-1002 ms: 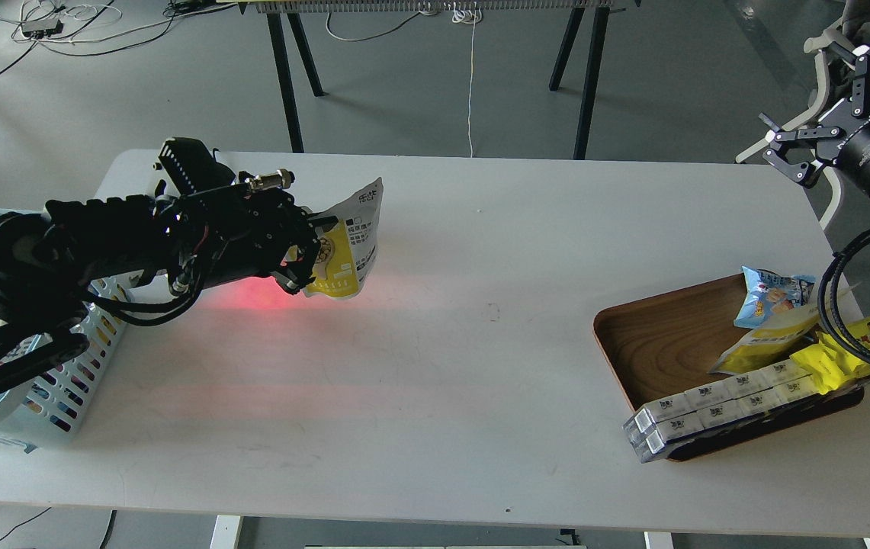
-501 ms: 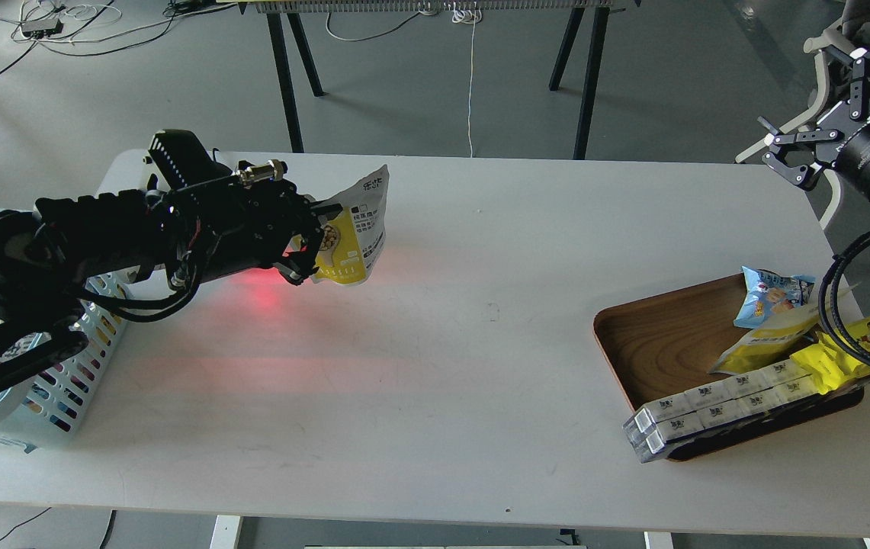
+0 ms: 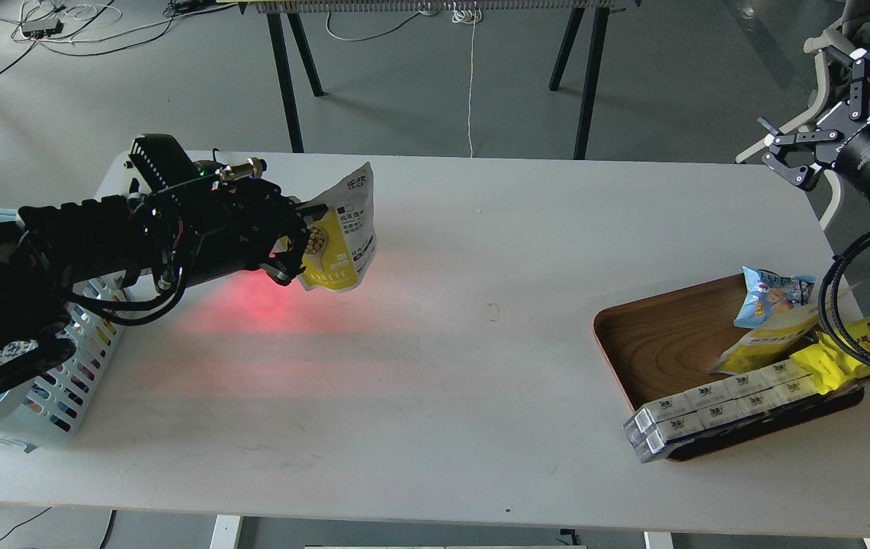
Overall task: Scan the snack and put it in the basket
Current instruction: 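Lift the packet with the left gripper and move it toward the basket, then raise the packet above the basket and release it inside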
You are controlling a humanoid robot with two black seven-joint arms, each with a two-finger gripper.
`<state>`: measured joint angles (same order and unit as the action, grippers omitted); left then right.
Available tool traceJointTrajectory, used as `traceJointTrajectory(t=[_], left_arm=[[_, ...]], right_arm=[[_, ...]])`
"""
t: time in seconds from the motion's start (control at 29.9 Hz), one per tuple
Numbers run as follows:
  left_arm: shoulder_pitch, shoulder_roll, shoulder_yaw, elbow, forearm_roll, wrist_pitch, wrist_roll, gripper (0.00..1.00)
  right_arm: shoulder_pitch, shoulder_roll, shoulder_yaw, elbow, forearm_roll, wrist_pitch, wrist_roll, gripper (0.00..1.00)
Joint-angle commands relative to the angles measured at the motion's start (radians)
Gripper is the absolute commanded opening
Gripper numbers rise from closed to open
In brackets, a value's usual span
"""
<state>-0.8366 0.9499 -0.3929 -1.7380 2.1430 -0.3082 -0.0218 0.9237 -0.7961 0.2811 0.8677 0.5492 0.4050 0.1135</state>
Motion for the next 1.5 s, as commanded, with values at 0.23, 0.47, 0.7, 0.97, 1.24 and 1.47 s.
traceJointTrajectory(t=[0.23,0.47,0.7,0.97,1.24,1.47], left_arm=[[-0.004,0.061,0.019,-0.005,0.0,-0.034,-0.03,0.0],[-0.004,0.118,0.013,-0.006,0.0,-0.032,-0.067,0.01],[-0.015,0.246,-0.065,-0.008,-0.012,-0.02,-0.161,0.01],[-0.018,0.418,-0.25,-0.005,-0.167,-0.032,-0.21,0.01],[-0.016,0.581,-0.262,0.067,-0.284,-0.006,-0.263,0.01],[-0.015,0.648,-0.227,0.222,-0.301,0.034,-0.362,0.01]], right_arm=[[-0.002,0.001,0.0,-0.001,0.0,0.0,0.0,0.98],[-0.002,0.002,0.0,-0.001,0.0,0.0,0.0,0.98],[-0.002,0.002,0.0,-0.001,-0.002,0.0,0.0,0.98],[-0.002,0.002,0.003,-0.001,-0.025,0.0,0.0,0.98],[0.0,0.017,0.001,-0.001,-0.026,0.0,0.0,0.98],[0.0,0.018,0.001,-0.001,-0.026,0.0,0.0,0.98]])
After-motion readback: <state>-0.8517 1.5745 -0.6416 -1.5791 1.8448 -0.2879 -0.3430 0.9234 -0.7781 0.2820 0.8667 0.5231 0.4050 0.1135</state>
